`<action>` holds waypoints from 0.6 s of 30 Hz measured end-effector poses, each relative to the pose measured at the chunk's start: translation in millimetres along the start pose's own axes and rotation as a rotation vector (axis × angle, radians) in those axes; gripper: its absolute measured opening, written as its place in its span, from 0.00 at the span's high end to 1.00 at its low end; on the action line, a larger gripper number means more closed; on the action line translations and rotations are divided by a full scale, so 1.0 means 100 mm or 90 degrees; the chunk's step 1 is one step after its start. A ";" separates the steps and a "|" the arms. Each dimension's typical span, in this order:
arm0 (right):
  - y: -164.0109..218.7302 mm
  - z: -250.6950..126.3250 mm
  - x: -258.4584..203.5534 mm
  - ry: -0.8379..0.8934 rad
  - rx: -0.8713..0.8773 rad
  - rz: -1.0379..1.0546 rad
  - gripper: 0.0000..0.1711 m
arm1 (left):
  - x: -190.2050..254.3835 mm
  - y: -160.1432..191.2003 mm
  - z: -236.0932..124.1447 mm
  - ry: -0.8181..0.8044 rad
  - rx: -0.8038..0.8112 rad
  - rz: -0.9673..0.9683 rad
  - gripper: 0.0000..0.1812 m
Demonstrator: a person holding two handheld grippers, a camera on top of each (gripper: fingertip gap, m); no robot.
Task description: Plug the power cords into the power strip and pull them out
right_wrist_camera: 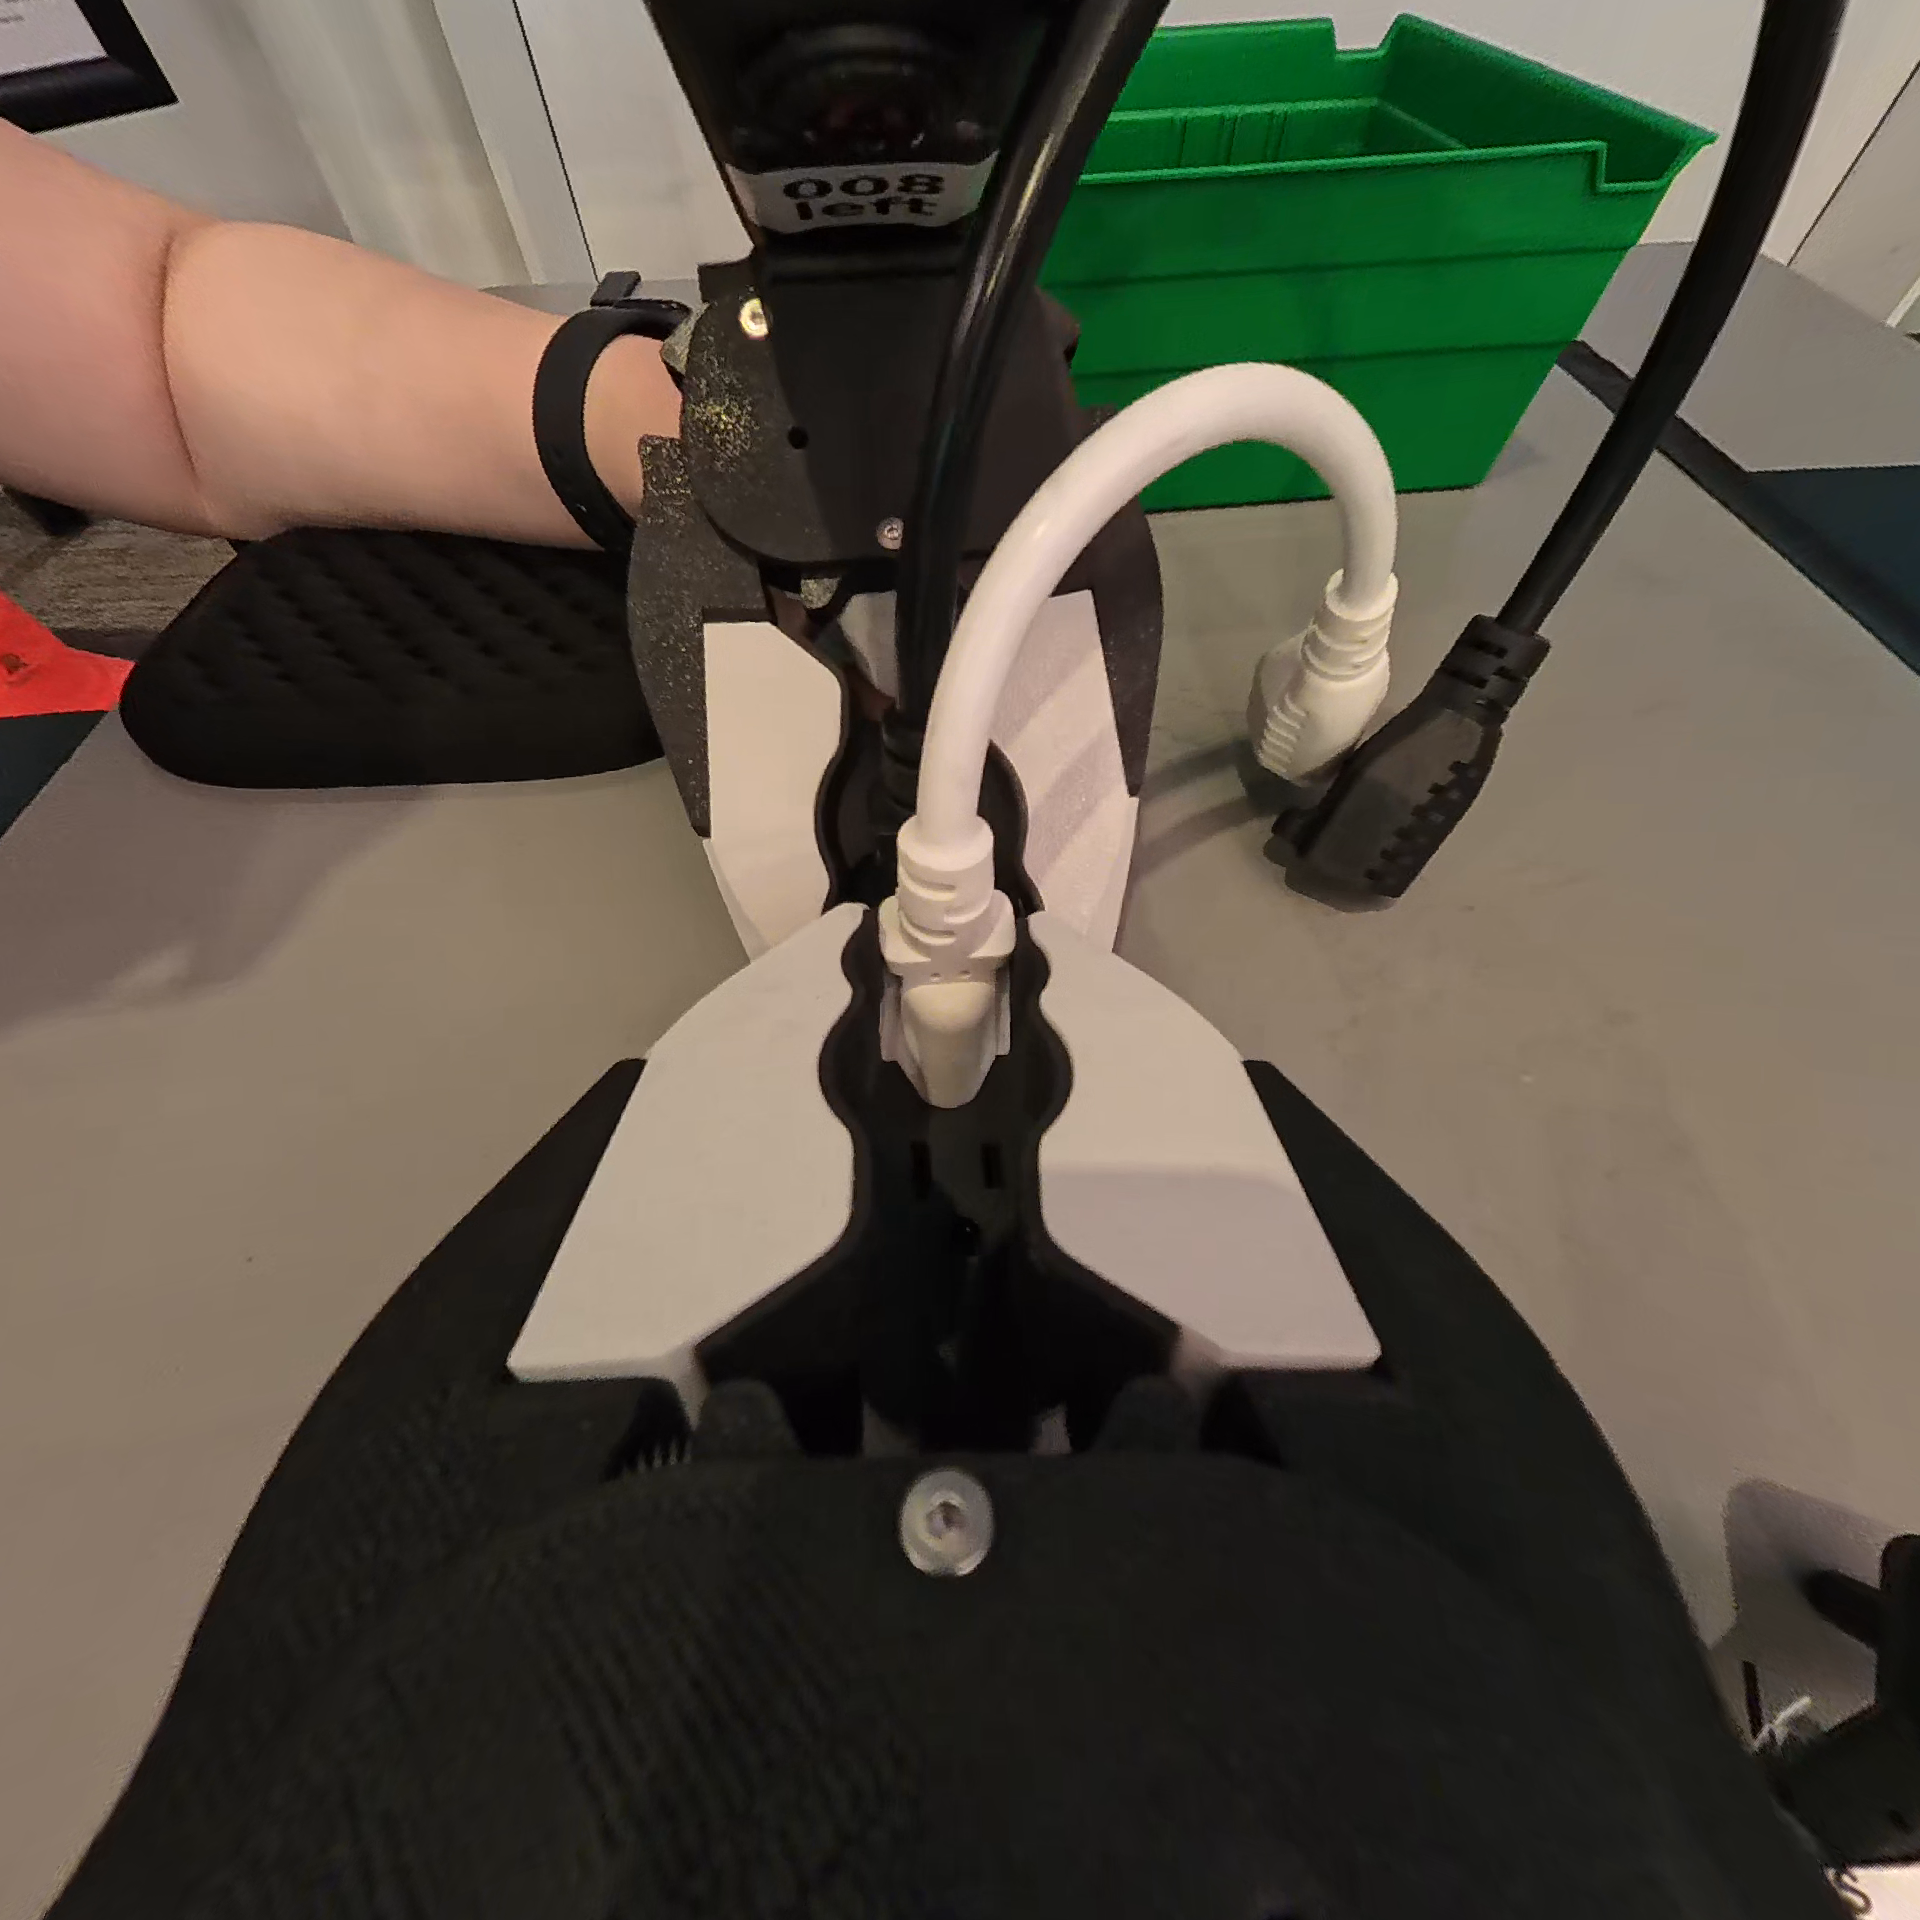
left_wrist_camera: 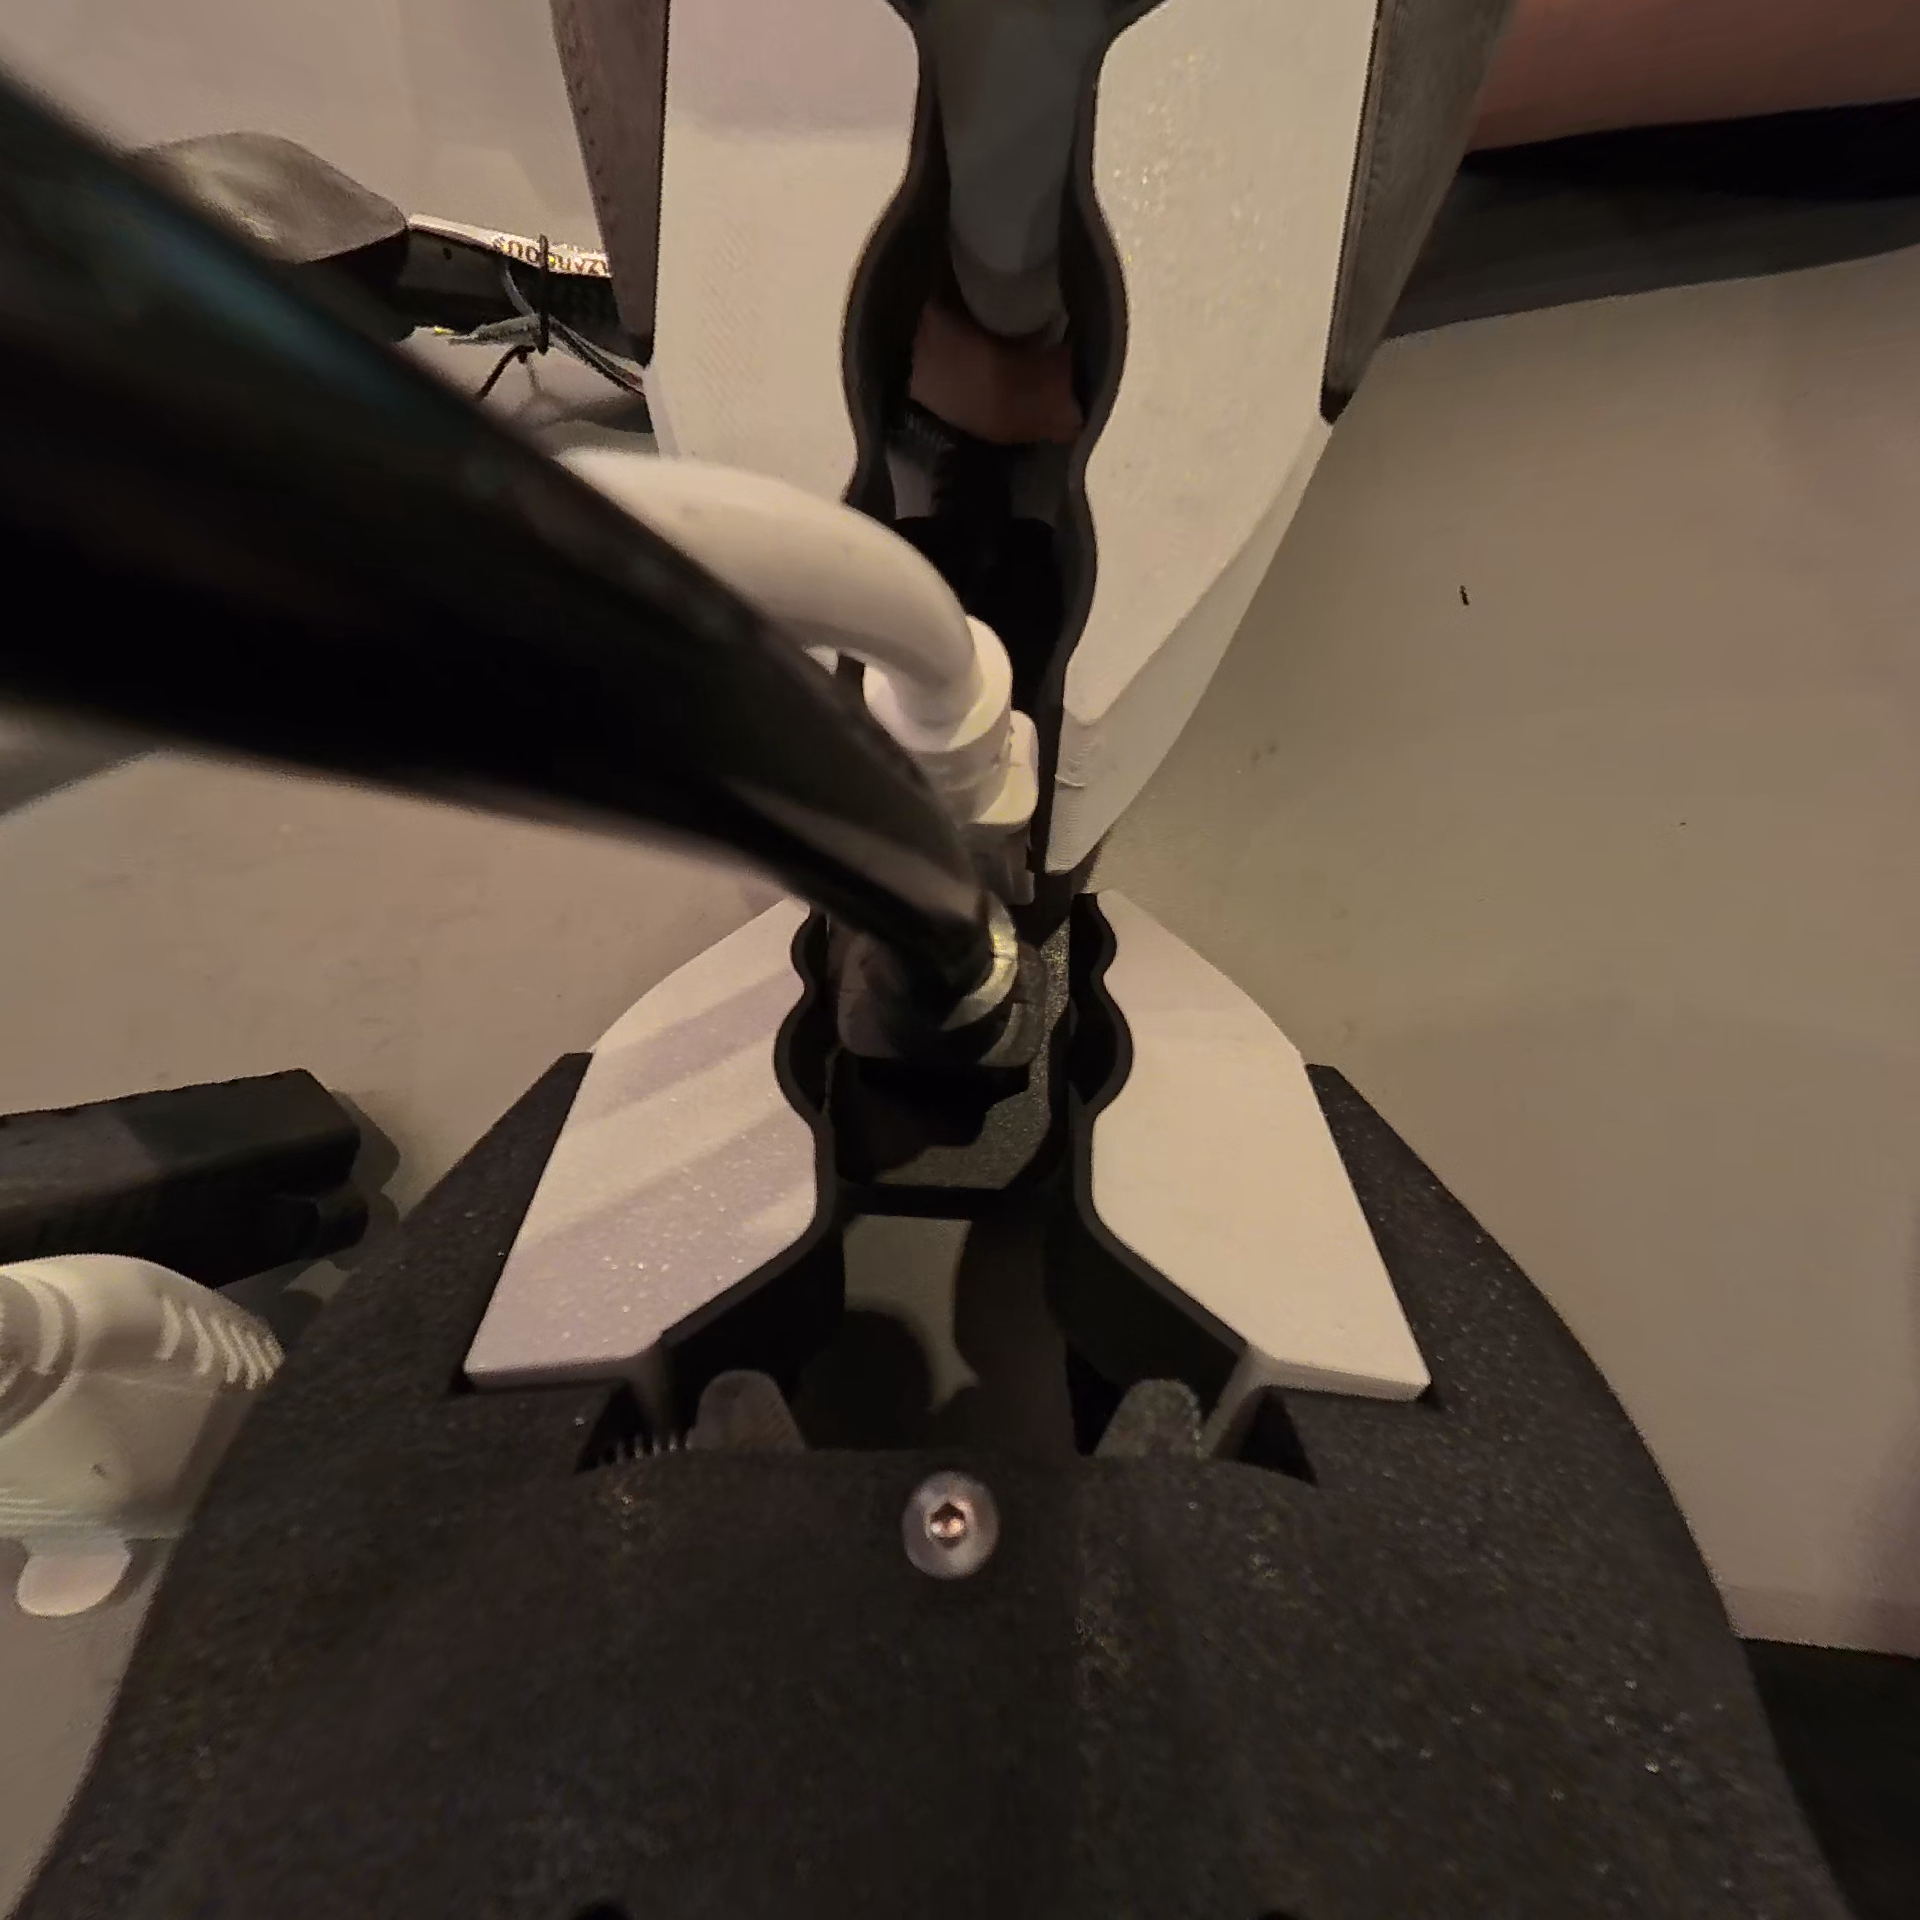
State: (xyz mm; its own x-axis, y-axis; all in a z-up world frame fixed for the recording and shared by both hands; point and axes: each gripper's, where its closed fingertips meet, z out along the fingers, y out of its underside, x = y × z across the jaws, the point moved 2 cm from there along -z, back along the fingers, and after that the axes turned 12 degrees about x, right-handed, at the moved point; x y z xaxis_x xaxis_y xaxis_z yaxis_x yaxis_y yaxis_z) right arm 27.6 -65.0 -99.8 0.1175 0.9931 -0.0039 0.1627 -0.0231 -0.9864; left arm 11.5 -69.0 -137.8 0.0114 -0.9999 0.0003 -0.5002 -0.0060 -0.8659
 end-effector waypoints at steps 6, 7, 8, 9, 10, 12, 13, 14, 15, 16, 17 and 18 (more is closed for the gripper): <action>0.00 0.00 0.00 -0.005 0.001 0.024 0.86 | 0.00 0.00 0.00 0.001 0.000 -0.004 0.75; 0.00 0.00 0.00 -0.003 0.001 0.022 0.86 | 0.00 0.00 0.00 0.001 0.000 -0.003 0.75; 0.00 0.00 0.00 0.000 0.000 0.019 0.86 | 0.00 0.00 0.00 0.001 -0.001 -0.003 0.75; 0.00 0.01 0.00 0.003 0.000 0.018 0.86 | 0.00 0.00 0.00 0.001 -0.001 -0.004 0.75; 0.00 0.01 0.00 0.006 0.000 0.020 0.86 | 0.00 0.00 0.00 0.003 -0.001 -0.007 0.75; -0.01 0.01 -0.01 0.004 0.003 0.014 0.87 | 0.01 0.01 -0.01 0.007 -0.002 -0.002 0.75; -0.01 0.01 -0.01 0.003 0.006 0.004 0.87 | 0.01 0.01 -0.01 0.008 -0.002 0.000 0.75; -0.02 0.02 -0.02 0.006 0.008 -0.002 0.88 | 0.01 0.01 -0.01 0.011 -0.001 -0.002 0.75; -0.03 0.03 -0.01 0.011 0.013 -0.004 0.88 | 0.01 0.01 -0.03 0.014 0.002 -0.005 0.75; -0.04 0.03 -0.01 0.017 0.020 -0.003 0.88 | 0.00 0.00 -0.04 0.012 0.007 -0.007 0.75; -0.05 0.03 0.00 0.023 0.026 -0.003 0.88 | 0.00 0.00 -0.04 0.010 0.010 -0.009 0.75; -0.06 0.03 -0.01 0.024 0.027 -0.005 0.88 | 0.00 0.01 -0.03 0.008 0.005 -0.003 0.75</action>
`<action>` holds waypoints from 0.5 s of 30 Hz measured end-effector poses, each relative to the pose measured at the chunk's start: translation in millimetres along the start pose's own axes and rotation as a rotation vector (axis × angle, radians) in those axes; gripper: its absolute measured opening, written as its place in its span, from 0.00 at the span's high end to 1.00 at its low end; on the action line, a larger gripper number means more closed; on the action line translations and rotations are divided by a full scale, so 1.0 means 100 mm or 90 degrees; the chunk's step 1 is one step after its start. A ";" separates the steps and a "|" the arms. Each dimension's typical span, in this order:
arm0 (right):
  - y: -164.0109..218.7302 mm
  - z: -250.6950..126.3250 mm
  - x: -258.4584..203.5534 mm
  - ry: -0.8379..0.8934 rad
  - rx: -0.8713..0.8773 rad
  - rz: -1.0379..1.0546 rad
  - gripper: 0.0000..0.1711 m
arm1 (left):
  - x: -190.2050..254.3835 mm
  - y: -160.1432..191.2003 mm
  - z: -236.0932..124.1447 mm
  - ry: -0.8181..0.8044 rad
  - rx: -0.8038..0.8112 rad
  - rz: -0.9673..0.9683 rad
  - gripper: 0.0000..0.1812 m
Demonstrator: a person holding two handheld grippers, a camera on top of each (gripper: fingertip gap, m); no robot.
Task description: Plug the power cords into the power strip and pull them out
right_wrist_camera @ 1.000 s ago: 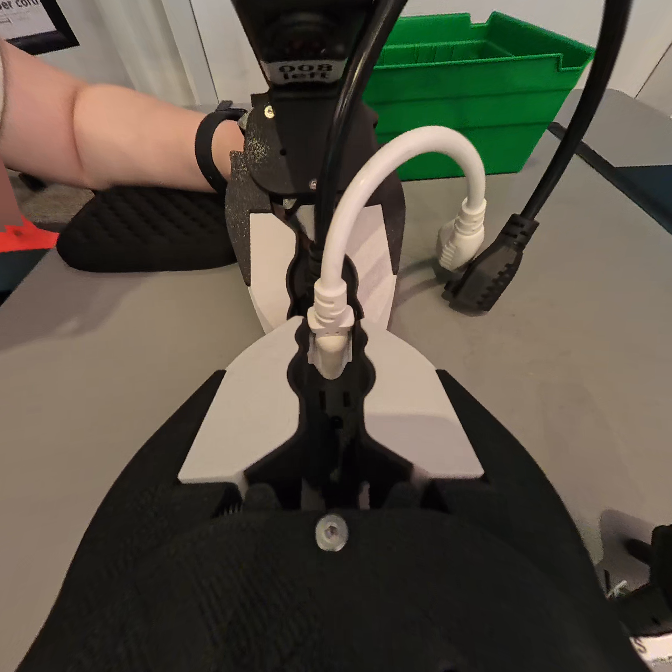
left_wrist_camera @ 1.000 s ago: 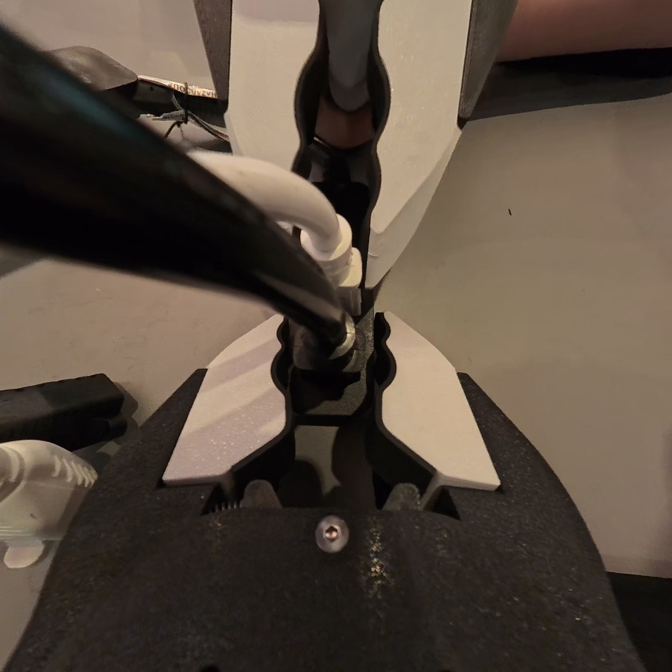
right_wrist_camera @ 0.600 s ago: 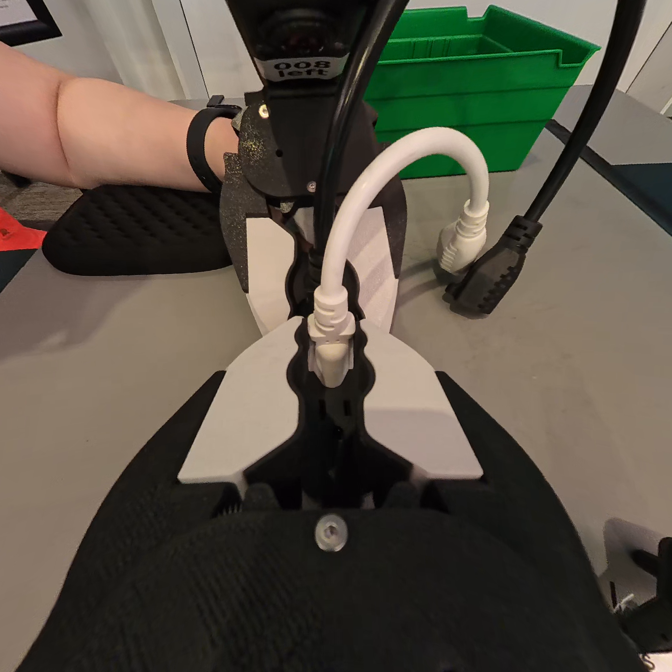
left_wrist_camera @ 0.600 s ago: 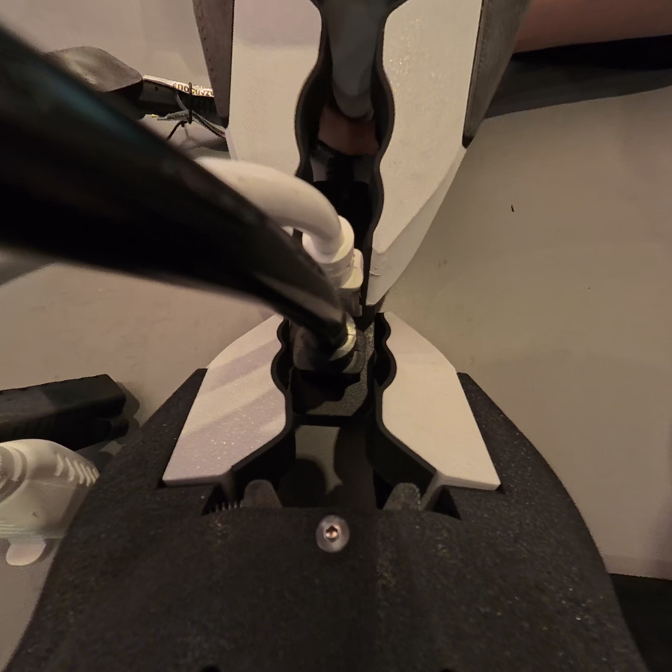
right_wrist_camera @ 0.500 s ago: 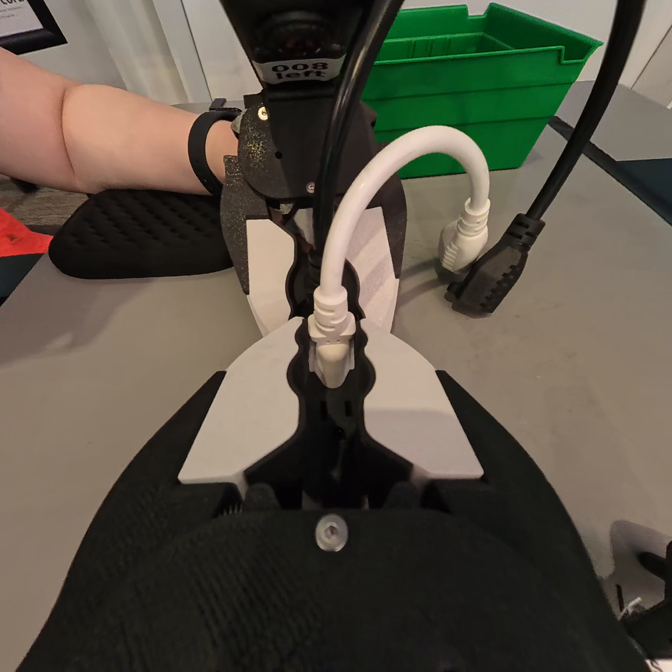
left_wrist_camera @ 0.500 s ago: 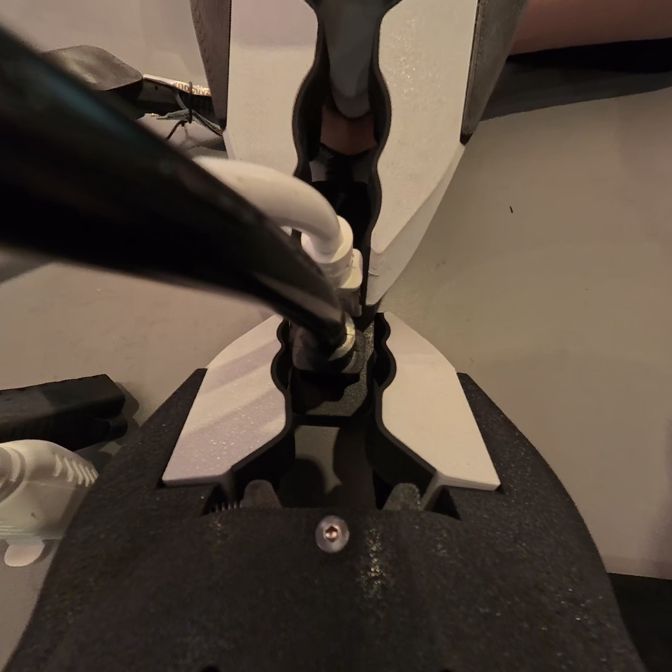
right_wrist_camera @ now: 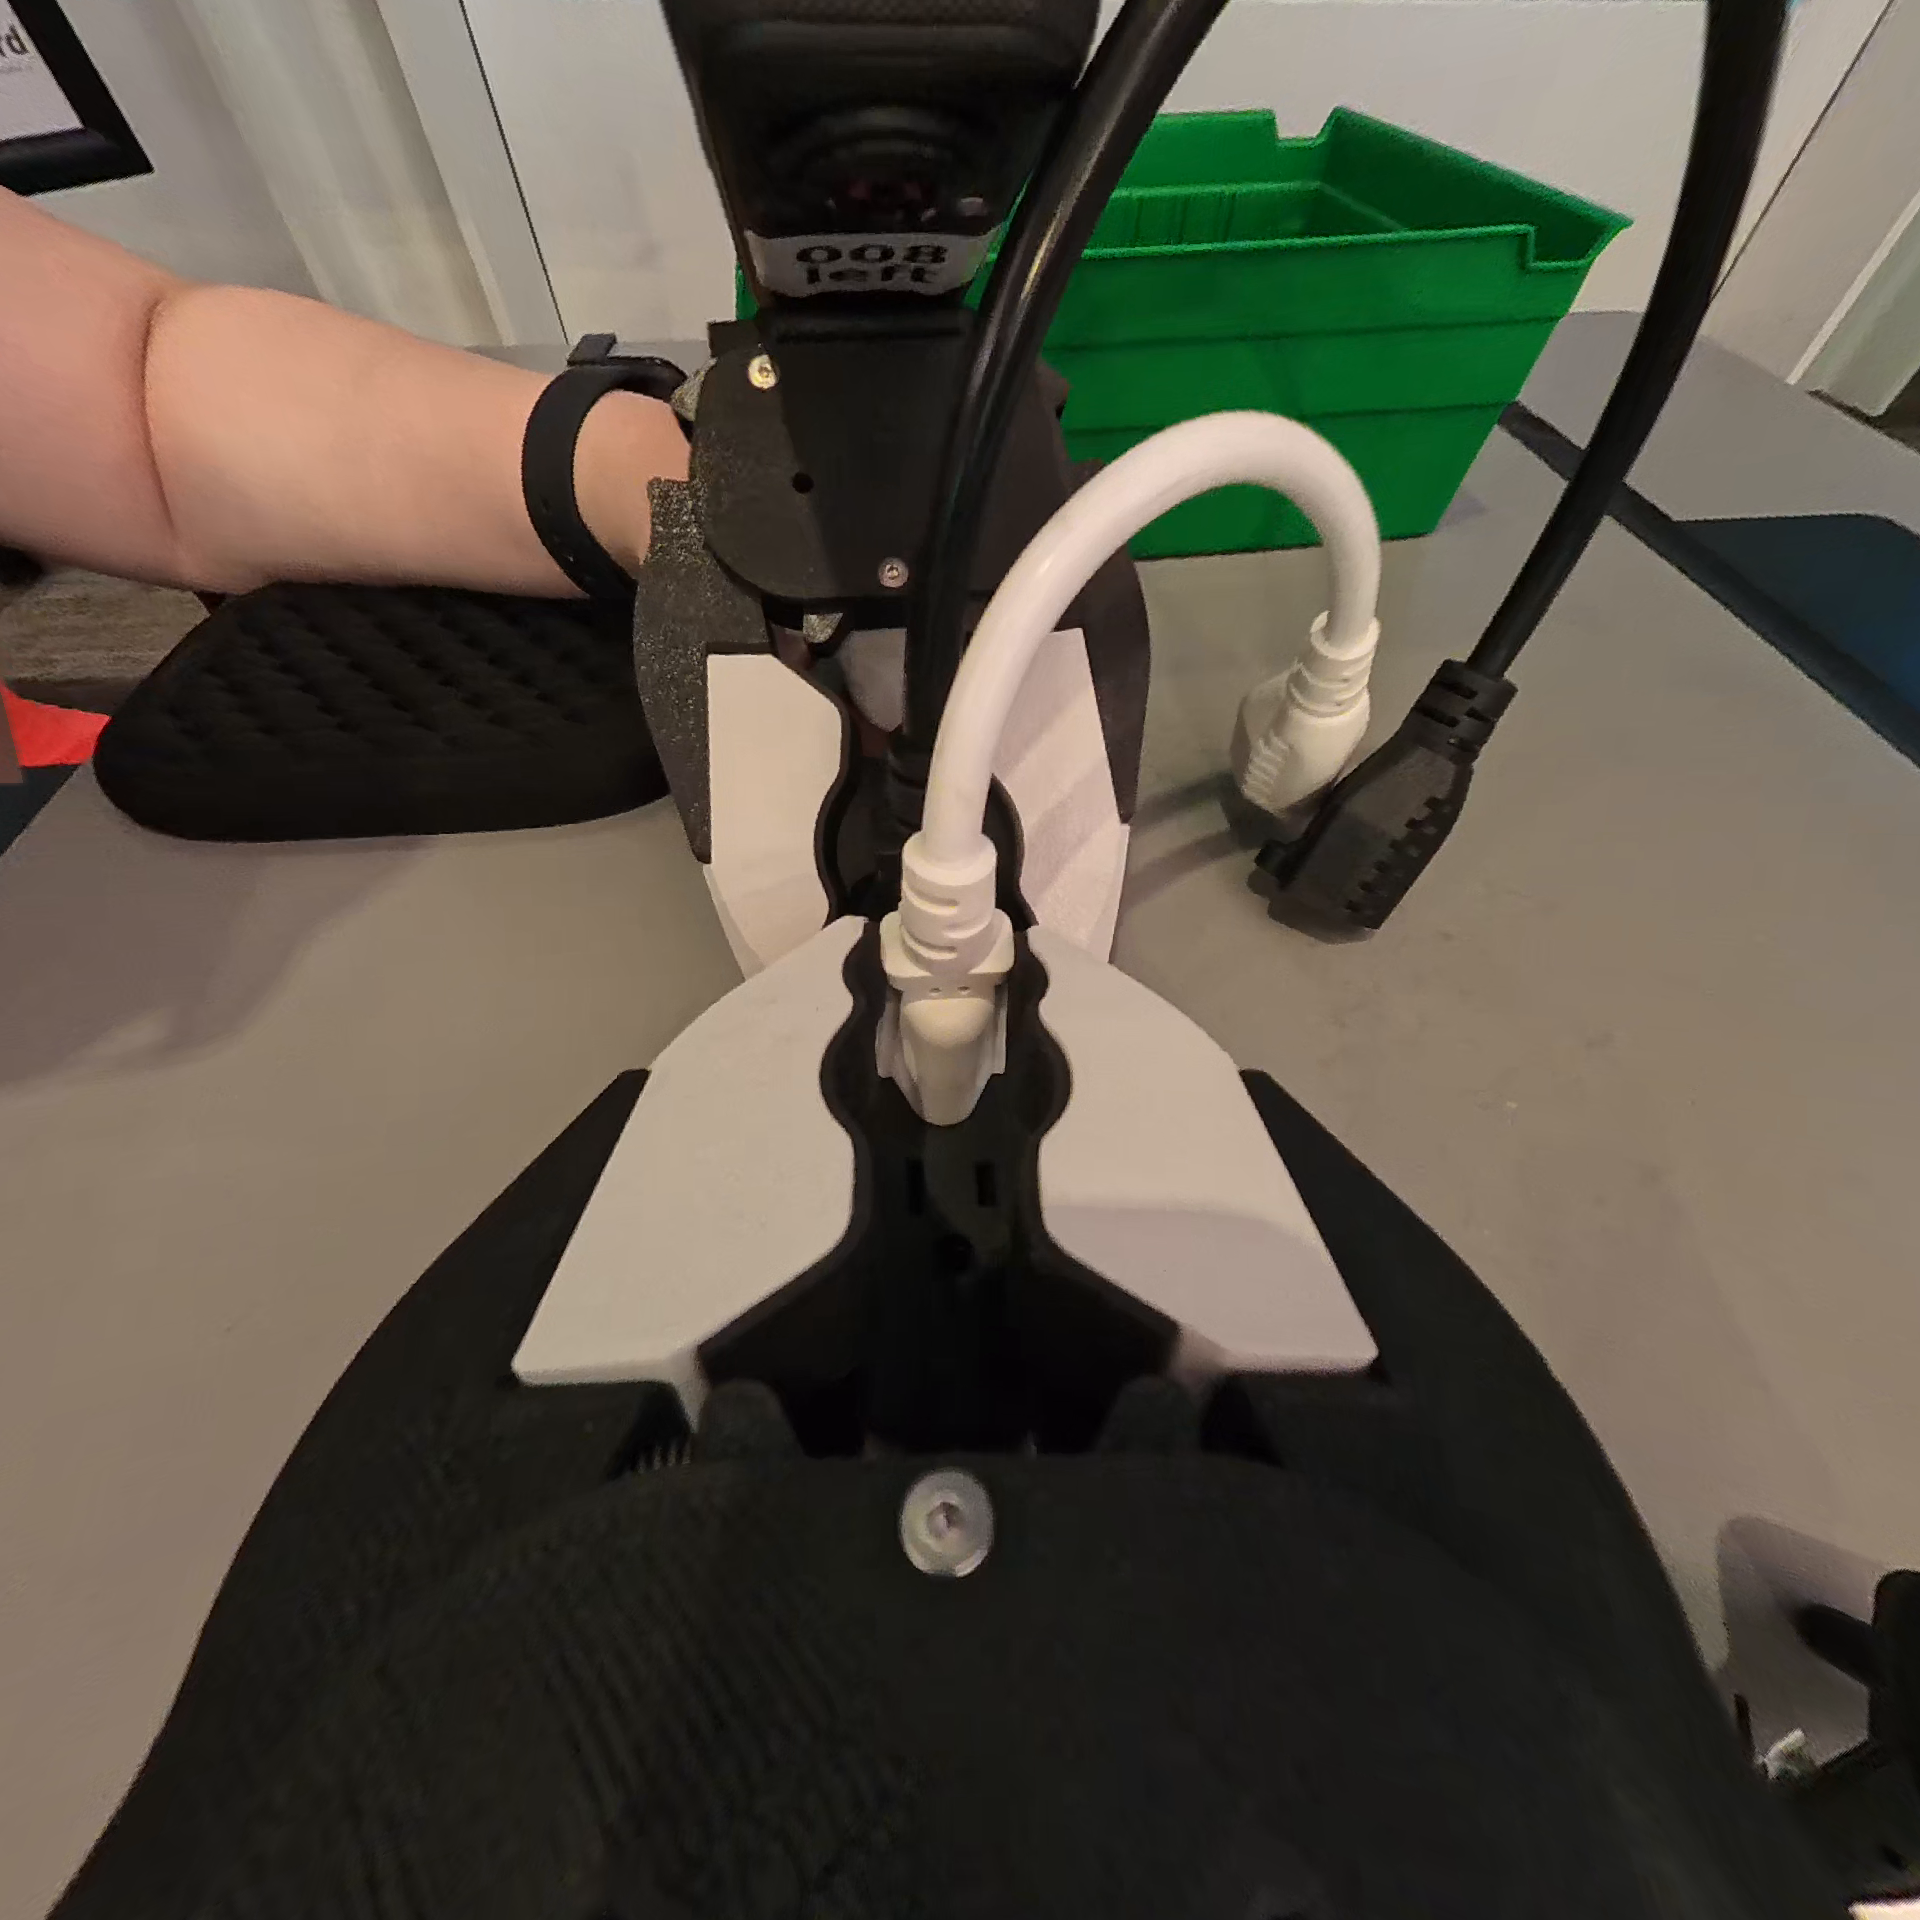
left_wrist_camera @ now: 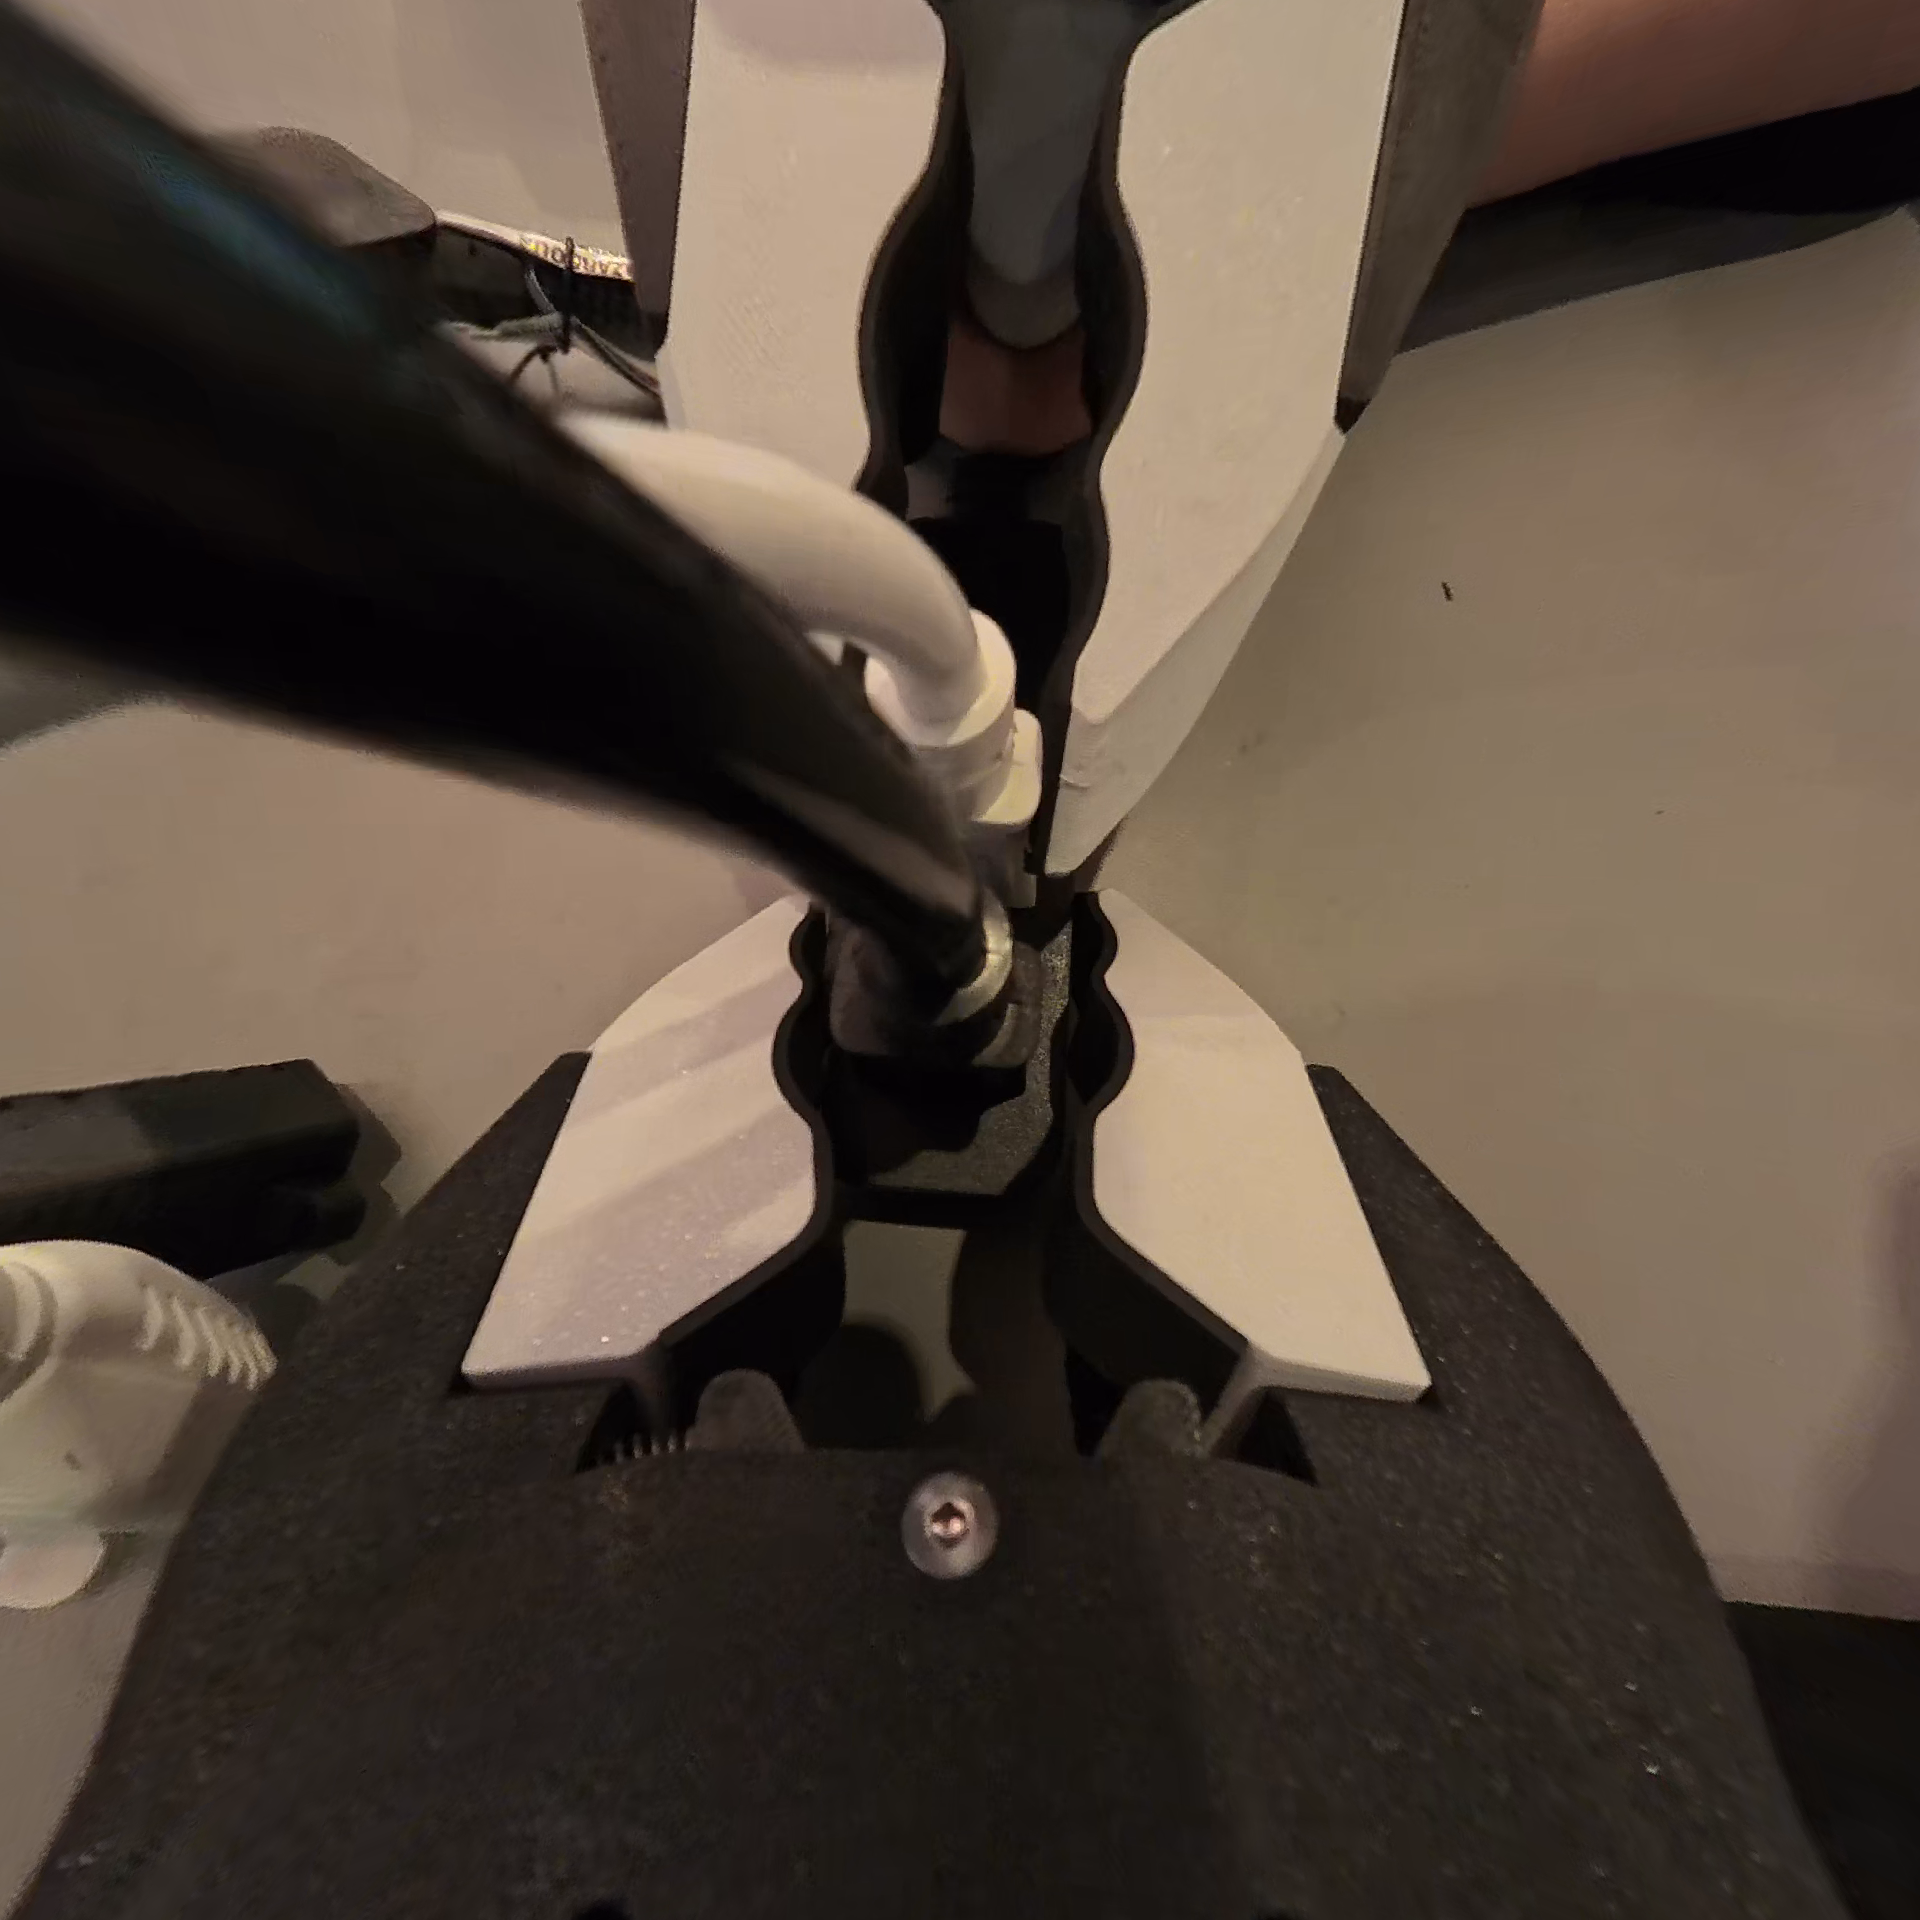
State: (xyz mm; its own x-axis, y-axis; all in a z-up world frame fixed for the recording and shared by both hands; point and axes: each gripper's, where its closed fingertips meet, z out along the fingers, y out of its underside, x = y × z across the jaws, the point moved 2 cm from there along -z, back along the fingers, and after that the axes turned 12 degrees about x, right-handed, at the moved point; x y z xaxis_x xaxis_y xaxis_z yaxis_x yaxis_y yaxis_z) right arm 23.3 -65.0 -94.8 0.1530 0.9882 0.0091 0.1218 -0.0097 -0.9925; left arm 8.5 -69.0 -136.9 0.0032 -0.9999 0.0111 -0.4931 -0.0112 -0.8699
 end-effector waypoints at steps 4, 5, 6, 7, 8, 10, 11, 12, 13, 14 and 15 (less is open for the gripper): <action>0.00 0.01 -0.01 0.004 0.002 -0.005 0.89 | 0.00 0.01 0.00 -0.003 -0.002 0.000 0.75; -0.02 0.01 0.00 0.006 0.009 0.001 0.90 | 0.00 0.00 -0.01 0.001 0.004 -0.005 0.75; -0.03 0.01 0.00 0.005 0.015 0.007 0.90 | 0.01 -0.01 -0.01 0.004 0.008 -0.008 0.75; -0.03 0.00 -0.01 0.000 0.017 0.010 0.90 | 0.01 0.00 0.00 0.001 0.002 -0.003 0.75; -0.02 0.01 -0.01 -0.002 0.011 0.009 0.90 | 0.01 0.02 0.01 -0.002 -0.008 0.004 0.75; 0.00 0.01 -0.02 -0.008 0.002 0.004 0.90 | 0.02 0.03 0.02 -0.005 -0.018 0.009 0.75; 0.00 0.01 -0.02 -0.010 0.004 0.008 0.90 | 0.02 0.03 0.02 -0.005 -0.018 0.009 0.75; 0.00 0.01 -0.03 -0.011 0.004 0.010 0.90 | 0.03 0.04 0.02 -0.004 -0.018 0.010 0.75; 0.00 0.01 -0.03 -0.012 0.005 0.011 0.91 | 0.03 0.03 0.02 -0.004 -0.018 0.009 0.75; 0.00 0.01 -0.03 -0.012 0.006 0.011 0.90 | 0.03 0.03 0.02 -0.004 -0.018 0.009 0.75; -0.01 0.01 -0.03 -0.013 0.006 0.013 0.91 | 0.03 0.03 0.02 -0.004 -0.018 0.009 0.75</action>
State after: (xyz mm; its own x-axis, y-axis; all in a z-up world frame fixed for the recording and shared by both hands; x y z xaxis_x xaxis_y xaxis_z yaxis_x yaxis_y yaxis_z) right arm 21.8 -67.4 -94.4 0.1347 0.9908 -0.0129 0.1092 -0.0277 -0.9936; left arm 8.8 -71.7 -140.9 0.0017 -1.0000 -0.0044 -0.5180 0.0029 -0.8554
